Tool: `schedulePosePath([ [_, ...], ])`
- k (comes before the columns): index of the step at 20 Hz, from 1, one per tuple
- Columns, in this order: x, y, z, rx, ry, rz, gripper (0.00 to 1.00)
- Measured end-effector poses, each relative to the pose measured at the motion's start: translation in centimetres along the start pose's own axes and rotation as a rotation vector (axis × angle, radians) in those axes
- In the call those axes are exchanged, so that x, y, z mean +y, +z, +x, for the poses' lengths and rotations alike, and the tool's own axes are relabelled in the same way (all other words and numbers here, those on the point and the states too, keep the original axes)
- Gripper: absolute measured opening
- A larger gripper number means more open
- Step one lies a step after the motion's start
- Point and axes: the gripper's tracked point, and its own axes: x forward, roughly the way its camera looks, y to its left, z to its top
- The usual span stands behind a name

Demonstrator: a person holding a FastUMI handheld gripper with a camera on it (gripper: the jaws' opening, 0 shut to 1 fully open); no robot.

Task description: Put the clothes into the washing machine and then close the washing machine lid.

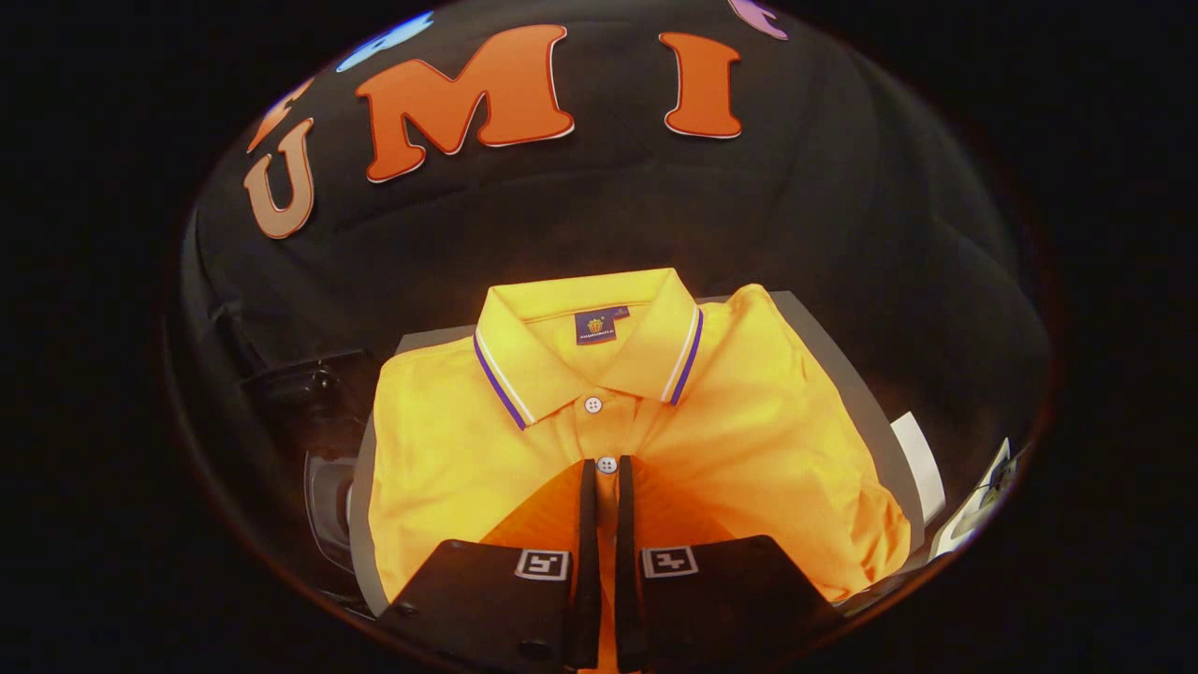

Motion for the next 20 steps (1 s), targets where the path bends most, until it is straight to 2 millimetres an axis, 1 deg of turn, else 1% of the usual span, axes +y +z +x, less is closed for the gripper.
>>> schedulePosePath([
  [6,0.0,0.2,0.0,-0.077,0.039,0.07,0.15],
  [9,0.0,0.2,-0.1,-0.084,0.018,0.055,0.15],
  [11,0.0,0.1,-0.1,-0.099,-0.004,0.02,0.08],
  [12,0.0,0.1,-0.1,-0.102,0.001,0.02,0.09],
  [14,0.1,0.3,-0.3,-0.115,0.05,0.076,0.09],
  [17,-0.1,0.8,-0.6,-0.178,0.183,0.234,0.08],
  [20,-0.2,1.6,-1.5,-0.266,0.297,0.359,0.08],
])
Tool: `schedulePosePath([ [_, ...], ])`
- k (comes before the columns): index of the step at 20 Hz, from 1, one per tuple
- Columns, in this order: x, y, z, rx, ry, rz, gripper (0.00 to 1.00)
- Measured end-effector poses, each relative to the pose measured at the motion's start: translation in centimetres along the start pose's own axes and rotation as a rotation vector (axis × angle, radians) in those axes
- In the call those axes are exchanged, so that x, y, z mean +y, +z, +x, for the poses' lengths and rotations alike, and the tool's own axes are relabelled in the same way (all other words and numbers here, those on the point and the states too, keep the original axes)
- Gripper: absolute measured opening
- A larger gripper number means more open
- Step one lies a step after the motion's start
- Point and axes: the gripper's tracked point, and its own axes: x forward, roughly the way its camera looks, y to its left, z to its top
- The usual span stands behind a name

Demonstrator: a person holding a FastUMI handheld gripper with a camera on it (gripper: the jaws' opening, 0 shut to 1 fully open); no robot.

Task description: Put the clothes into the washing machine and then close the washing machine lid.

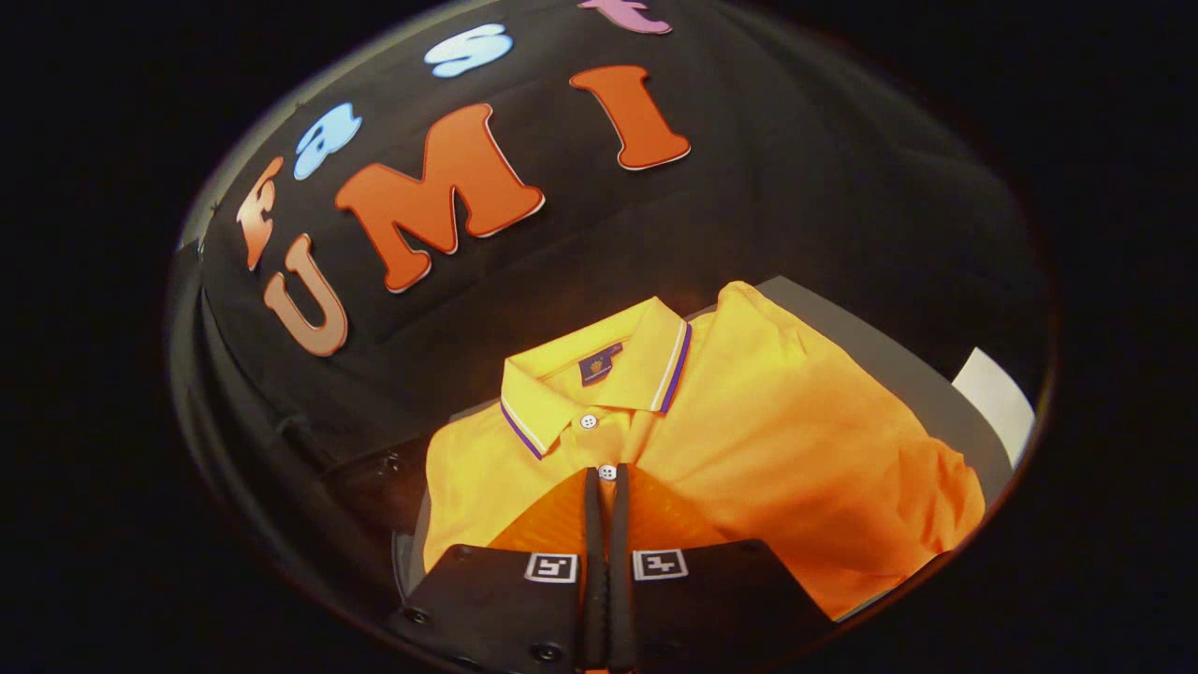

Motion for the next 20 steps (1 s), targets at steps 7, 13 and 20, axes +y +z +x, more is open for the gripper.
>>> schedulePosePath([
  [7,3.2,3.1,-3.4,-0.129,0.199,0.08,0.08],
  [13,9.0,5.1,-6.9,-0.212,0.312,0.055,0.08],
  [20,19.0,5.1,-10.8,-0.27,0.351,-0.017,0.08],
])
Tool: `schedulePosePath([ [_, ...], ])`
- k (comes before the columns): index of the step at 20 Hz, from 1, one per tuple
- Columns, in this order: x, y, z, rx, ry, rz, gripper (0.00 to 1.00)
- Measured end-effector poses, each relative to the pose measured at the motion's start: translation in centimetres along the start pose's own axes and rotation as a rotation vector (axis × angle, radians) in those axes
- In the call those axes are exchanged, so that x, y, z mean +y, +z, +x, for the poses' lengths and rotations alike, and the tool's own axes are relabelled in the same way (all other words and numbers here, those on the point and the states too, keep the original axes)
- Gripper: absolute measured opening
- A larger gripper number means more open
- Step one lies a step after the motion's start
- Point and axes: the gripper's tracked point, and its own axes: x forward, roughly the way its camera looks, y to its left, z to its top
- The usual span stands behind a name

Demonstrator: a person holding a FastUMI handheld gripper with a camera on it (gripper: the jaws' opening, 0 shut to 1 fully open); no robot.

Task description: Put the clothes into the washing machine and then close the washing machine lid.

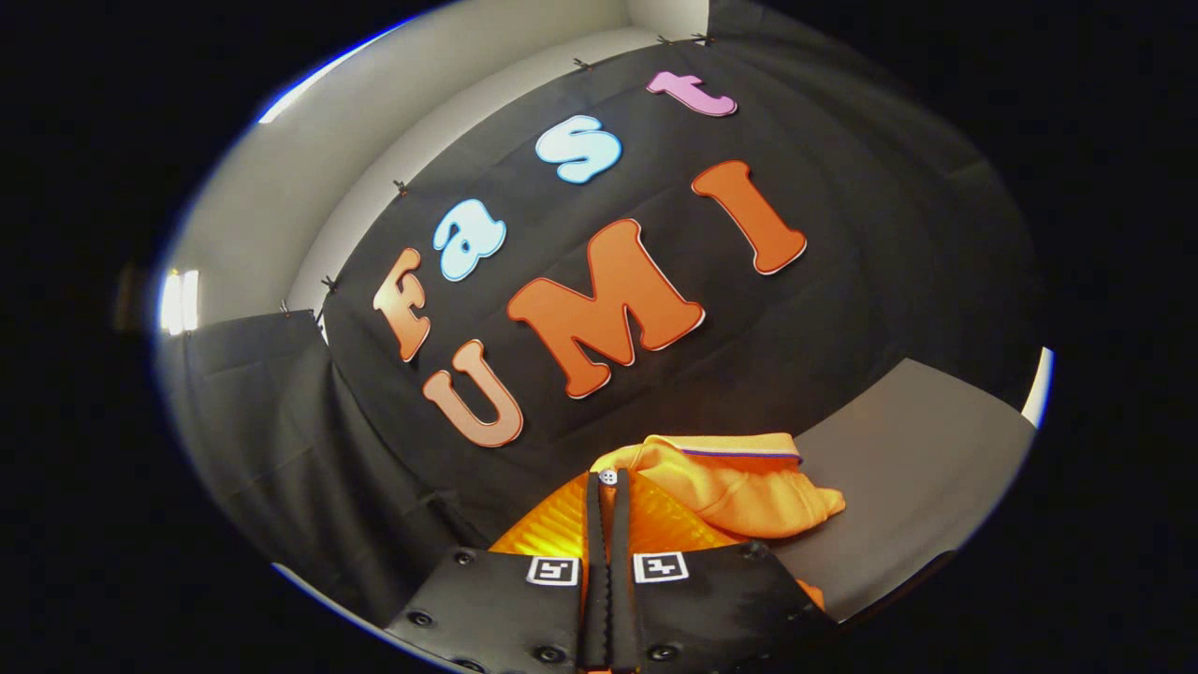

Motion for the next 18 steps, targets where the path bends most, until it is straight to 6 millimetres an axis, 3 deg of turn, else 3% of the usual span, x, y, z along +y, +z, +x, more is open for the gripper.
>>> schedulePosePath([
  [4,5.2,-0.5,1.1,-0.036,-0.013,-0.017,0.08],
  [9,11.6,-4.5,3.5,0.031,0.023,-0.031,0.08],
  [13,15.1,-10.4,5.7,0.137,0.06,-0.037,0.08],
  [18,15.8,-20.6,8.8,0.312,0.058,-0.009,0.08],
])
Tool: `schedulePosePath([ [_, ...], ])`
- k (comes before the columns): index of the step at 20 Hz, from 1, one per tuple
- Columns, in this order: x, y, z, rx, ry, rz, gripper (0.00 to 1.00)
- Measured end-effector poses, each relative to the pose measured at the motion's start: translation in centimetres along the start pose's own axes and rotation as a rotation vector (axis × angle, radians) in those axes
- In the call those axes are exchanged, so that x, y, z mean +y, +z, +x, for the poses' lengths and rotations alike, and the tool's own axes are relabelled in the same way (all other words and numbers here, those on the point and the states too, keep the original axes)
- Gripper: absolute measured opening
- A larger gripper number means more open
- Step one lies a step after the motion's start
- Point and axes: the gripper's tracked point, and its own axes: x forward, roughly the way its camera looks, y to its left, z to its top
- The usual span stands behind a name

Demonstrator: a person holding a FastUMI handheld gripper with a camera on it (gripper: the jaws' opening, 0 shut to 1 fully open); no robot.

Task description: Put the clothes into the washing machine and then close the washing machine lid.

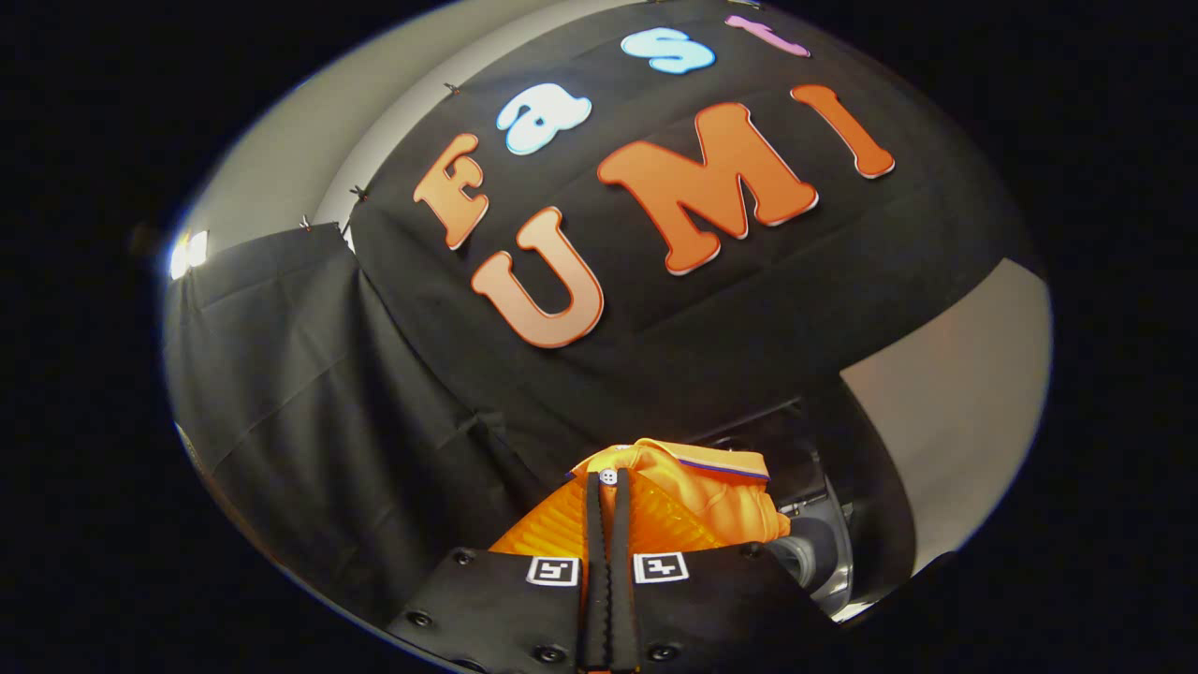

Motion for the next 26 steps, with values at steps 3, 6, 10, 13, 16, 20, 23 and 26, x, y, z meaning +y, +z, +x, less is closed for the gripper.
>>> schedulePosePath([
  [3,-1.7,-5.9,4.0,0.121,-0.044,0.023,0.08],
  [6,-5.2,-11.6,6.7,0.253,-0.123,0.048,0.08],
  [10,-10.3,-18.0,11.5,0.364,-0.23,0.063,0.08],
  [13,-13.2,-20.7,14.1,0.432,-0.305,0.084,0.08],
  [16,-16.5,-25.1,16.2,0.519,-0.377,0.121,0.08],
  [20,-19.0,-27.0,17.7,0.563,-0.453,0.113,0.08],
  [23,-20.0,-27.2,17.7,0.558,-0.484,0.096,0.08],
  [26,-20.5,-27.9,17.8,0.563,-0.499,0.088,0.08],
])
